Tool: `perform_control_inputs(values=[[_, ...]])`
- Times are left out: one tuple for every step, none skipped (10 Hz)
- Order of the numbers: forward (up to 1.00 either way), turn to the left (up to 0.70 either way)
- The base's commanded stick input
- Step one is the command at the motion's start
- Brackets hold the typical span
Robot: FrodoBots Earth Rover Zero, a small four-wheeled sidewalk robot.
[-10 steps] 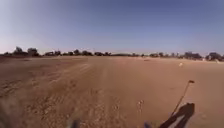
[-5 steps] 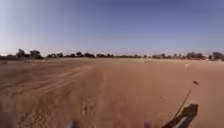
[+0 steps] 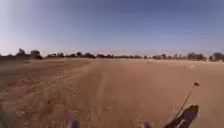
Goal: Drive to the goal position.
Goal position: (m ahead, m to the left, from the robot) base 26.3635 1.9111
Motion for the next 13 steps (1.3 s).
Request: perform_control_inputs(values=[[1.00, 0.00], [1.00, 0.00], [1.00, 0.00], [1.00, 0.00], [1.00, 0.00], [1.00, 0.00], [1.00, 0.00], [1.00, 0.00], [1.00, 0.00], [1.00, 0.00], [1.00, 0.00], [1.00, 0.00], [1.00, 0.00]])
